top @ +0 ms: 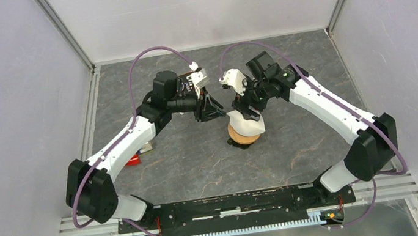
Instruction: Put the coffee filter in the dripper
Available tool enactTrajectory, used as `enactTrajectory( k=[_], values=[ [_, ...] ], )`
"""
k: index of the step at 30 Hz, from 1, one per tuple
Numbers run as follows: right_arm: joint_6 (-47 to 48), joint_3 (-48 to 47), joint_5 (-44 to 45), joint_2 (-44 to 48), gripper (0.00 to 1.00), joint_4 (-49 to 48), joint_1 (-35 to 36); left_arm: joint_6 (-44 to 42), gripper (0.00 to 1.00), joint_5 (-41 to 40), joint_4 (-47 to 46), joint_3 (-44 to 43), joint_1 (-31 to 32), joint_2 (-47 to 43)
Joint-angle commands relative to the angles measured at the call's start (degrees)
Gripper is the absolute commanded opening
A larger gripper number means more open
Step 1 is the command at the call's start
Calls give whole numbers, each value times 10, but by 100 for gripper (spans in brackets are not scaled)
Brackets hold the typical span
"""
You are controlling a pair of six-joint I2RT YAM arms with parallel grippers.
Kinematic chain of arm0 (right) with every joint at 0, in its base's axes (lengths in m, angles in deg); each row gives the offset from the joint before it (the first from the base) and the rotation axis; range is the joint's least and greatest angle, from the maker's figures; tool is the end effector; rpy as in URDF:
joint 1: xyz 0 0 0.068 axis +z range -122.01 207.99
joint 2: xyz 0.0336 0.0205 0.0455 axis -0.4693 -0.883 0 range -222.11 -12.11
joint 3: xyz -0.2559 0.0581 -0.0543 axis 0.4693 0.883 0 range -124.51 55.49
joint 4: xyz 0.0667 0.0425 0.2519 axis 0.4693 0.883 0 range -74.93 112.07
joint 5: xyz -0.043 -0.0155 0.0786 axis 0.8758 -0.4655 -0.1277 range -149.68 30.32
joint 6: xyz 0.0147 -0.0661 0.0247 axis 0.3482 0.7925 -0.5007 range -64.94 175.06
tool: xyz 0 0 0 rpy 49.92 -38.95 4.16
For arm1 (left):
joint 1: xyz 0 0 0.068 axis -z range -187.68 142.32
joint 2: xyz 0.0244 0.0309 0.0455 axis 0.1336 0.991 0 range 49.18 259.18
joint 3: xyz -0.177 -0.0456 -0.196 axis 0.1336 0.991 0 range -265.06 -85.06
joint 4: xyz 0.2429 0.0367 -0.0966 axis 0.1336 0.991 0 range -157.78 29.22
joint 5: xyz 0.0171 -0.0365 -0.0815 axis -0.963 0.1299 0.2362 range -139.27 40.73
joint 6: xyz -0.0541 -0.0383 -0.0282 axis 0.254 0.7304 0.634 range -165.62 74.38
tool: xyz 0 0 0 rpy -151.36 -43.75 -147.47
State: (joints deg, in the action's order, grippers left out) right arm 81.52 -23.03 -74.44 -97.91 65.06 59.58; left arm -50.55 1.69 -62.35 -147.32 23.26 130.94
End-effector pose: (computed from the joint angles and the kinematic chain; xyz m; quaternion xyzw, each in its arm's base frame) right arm 0.2694 0.1836 0.2891 -0.4934 0.8145 0.1356 0.2736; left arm 0.2657 -0.2133 0.2966 0.4545 0.6528 -0.4627 0.3914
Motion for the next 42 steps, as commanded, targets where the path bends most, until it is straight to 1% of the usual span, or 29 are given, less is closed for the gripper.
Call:
enactTrajectory(
  k=[1,2,6,12,15,18,23,32,34,38,42],
  values=[
    [6,-18,-42,31,78,7,-8,90,40,25,-52,1,5,6],
    [5,-17,-44,32,78,8,-9,102,39,26,-69,1,8,8],
    [4,-8,-50,44,78,12,-13,119,34,31,-73,-3,20,19],
    [4,-2,-54,65,76,16,-23,114,30,23,-73,-12,22,35],
    [5,4,-57,73,74,19,-25,115,28,24,-78,-17,22,42],
    [5,12,-62,78,69,19,-27,114,26,31,-79,-22,22,48],
    [6,18,-65,82,60,21,-29,105,26,40,-81,-25,22,47],
    [6,17,-72,78,36,23,-29,50,25,56,-57,-34,22,37],
    [7,19,-74,78,31,24,-29,14,25,57,-26,-44,22,39],
    [7,16,-80,77,20,27,-30,-10,24,56,-2,-56,22,39],
    [7,20,-88,74,13,27,-29,-37,24,47,13,-55,22,37]
  ],
)
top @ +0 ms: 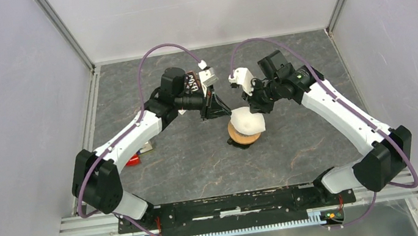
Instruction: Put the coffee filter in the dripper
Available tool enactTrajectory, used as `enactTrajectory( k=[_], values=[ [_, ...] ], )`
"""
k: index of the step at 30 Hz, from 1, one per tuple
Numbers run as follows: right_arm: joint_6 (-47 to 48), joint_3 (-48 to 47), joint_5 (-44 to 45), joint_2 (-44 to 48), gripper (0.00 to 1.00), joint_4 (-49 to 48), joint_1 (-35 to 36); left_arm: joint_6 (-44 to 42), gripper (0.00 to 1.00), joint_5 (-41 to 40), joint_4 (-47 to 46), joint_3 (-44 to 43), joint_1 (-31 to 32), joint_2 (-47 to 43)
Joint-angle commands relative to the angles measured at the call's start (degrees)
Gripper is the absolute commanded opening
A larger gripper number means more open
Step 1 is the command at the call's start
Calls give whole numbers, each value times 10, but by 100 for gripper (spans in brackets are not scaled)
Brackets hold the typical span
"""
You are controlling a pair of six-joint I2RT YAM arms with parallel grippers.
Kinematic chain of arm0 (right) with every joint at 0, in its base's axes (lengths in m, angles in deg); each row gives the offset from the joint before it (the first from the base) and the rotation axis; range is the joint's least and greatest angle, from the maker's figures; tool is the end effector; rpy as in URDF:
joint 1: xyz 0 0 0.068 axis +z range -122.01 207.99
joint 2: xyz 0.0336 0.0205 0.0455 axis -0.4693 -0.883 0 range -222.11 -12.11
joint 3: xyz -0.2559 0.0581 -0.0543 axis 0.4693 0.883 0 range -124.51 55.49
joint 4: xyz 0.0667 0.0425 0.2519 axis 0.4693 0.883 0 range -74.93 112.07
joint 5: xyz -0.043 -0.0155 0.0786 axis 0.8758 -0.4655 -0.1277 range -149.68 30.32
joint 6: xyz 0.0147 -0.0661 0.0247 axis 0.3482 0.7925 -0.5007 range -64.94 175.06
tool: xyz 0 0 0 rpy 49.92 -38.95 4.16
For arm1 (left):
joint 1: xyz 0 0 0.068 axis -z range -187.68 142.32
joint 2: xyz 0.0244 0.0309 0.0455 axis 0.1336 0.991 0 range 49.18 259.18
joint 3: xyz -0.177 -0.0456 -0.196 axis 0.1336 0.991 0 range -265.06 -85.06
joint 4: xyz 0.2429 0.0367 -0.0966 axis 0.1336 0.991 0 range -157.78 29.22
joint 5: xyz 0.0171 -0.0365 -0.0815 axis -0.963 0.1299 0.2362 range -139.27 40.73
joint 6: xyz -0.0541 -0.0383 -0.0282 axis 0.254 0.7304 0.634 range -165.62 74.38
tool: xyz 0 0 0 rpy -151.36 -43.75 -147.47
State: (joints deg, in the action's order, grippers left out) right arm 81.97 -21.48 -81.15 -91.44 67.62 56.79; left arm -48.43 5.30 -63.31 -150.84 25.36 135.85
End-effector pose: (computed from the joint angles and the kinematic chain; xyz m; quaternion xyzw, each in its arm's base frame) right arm 0.2493 0.1620 0.3117 -0.4874 0.8020 0.1825 0.2931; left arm 0.2719 -0.2348 0.2932 0.4643 0.6392 -0.4979 0.3577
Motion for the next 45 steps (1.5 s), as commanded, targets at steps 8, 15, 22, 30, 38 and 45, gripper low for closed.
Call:
enactTrajectory(
  k=[8,15,22,30,38,45],
  values=[
    [-1,24,-28,5,5,-11,-1,-18,26,-10,-9,-1,3,-13],
    [-4,27,-34,0,1,-18,-1,-13,22,-25,-14,1,11,-2],
    [-9,30,-34,0,0,-27,-1,41,21,-67,-66,24,20,-4],
    [-13,37,-38,-4,0,-32,-2,43,30,-117,-77,35,32,-19],
    [-13,43,-34,-3,0,-36,-1,7,14,-78,-64,43,32,-17],
    [-14,43,-33,-6,2,-36,-1,-41,2,-53,-30,44,32,-18]
  ],
)
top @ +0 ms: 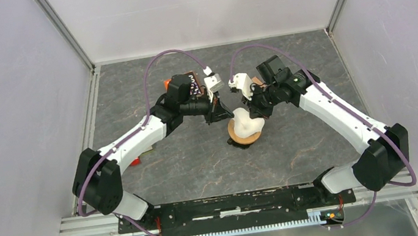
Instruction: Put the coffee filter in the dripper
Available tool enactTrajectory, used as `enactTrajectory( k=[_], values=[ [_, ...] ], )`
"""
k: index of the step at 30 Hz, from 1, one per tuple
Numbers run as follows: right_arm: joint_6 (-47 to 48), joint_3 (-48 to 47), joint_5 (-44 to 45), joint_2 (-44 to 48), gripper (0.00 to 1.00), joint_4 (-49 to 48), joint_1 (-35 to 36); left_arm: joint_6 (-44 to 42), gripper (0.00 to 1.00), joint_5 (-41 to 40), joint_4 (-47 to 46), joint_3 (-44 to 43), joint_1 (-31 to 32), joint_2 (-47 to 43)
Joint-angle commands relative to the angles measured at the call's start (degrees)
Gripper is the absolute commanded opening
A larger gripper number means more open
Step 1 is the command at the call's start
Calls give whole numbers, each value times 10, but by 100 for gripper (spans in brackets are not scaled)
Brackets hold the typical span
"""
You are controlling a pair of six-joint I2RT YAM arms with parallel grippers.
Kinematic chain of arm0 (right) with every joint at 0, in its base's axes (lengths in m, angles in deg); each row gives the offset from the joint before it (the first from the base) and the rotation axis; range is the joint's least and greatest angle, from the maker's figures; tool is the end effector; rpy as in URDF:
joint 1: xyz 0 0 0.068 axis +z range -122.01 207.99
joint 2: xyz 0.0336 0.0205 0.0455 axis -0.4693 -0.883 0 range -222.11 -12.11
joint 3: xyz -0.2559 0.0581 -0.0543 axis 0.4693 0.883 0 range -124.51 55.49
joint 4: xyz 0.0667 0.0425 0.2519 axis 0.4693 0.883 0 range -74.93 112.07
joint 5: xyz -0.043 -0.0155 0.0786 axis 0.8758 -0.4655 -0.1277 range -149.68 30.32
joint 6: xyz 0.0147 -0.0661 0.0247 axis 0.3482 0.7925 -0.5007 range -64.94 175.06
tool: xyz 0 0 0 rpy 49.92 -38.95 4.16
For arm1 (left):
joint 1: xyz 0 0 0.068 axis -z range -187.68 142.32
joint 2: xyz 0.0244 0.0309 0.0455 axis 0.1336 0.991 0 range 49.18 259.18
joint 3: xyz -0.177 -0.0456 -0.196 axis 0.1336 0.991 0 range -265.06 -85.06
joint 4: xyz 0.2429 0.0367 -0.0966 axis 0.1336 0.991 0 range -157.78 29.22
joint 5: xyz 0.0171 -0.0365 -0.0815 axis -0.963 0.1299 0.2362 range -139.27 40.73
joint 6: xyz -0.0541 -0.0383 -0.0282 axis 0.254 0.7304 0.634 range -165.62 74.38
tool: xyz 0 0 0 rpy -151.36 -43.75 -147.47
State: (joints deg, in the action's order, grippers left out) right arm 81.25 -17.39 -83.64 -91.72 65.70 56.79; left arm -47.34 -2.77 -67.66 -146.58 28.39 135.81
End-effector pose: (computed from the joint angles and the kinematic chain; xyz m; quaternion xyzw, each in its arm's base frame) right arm 0.2475 0.1637 0.2905 -0.4852 0.8058 0.2054 0.2702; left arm 0.2644 -0.2461 0.2722 0.4513 0.6656 -0.4638 0.3717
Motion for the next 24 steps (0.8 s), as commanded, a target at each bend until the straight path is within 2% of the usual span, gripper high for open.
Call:
enactTrajectory(
  k=[1,10,17,24],
  values=[
    [-7,2,-7,-4,2,-16,-1,-63,2,28,23,2,1,-18],
    [-6,-6,-2,-13,13,-19,-1,-109,2,18,48,-1,1,-10],
    [-4,-6,-2,-14,15,-19,-1,-132,2,15,51,0,2,-9],
    [-3,-17,14,-5,31,-16,-1,-167,2,8,60,3,2,-14]
  ],
)
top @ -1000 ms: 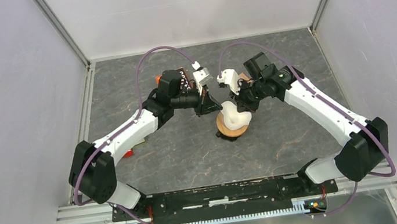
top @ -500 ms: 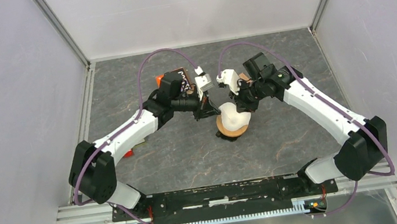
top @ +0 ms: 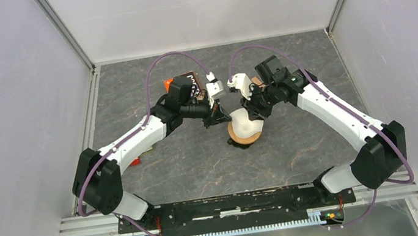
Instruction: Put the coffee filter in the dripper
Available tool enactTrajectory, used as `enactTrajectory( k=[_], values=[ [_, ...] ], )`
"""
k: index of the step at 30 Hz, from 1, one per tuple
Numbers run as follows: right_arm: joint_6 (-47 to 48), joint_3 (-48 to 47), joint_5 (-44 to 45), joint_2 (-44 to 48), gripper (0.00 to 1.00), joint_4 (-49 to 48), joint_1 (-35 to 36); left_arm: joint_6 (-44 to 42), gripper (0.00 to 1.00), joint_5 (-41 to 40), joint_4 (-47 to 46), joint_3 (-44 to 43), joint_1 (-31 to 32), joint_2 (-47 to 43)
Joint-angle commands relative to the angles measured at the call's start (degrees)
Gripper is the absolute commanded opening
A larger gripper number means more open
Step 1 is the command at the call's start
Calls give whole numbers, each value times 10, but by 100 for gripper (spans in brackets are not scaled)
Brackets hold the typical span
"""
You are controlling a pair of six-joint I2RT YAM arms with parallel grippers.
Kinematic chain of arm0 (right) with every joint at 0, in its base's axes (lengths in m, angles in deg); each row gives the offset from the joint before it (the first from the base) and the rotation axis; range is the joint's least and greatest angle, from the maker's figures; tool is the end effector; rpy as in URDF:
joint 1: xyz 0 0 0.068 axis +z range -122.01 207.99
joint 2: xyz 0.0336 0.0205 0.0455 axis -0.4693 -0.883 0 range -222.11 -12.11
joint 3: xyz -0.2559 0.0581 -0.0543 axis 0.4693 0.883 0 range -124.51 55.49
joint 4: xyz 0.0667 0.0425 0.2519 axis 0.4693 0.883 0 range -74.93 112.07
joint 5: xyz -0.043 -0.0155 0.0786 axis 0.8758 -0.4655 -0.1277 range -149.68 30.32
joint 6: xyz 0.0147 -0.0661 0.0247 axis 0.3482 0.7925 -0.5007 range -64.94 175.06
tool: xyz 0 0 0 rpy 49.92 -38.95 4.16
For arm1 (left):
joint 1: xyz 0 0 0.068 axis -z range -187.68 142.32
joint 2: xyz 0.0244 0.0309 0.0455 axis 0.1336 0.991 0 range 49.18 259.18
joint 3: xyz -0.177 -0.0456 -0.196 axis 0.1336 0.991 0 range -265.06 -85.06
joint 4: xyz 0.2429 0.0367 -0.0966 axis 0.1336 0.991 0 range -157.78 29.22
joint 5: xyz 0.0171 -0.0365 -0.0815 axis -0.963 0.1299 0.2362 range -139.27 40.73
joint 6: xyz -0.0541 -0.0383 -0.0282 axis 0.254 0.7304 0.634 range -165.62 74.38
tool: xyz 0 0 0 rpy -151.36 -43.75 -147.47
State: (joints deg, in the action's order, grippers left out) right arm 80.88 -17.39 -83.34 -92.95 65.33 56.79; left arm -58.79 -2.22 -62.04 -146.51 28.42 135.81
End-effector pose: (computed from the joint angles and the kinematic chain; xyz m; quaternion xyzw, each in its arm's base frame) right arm 0.2516 0.1657 0.2849 -0.4818 0.8107 0.2041 0.2627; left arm 0.2594 -0.2432 0.2620 0.5114 0.6431 -0.4302 0.3740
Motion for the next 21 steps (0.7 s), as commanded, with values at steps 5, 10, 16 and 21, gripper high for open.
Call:
enactTrajectory(
  k=[5,10,16,21],
  values=[
    [2,-28,28,17,40,-8,-1,-66,2,1,11,0,2,-17],
    [4,-37,34,23,45,-1,-1,-73,2,-1,14,1,2,-17],
    [6,-44,35,24,48,5,-2,-101,2,-2,38,-8,2,-22],
    [7,-52,44,28,52,9,-2,-153,23,2,94,-33,0,-28]
  ],
)
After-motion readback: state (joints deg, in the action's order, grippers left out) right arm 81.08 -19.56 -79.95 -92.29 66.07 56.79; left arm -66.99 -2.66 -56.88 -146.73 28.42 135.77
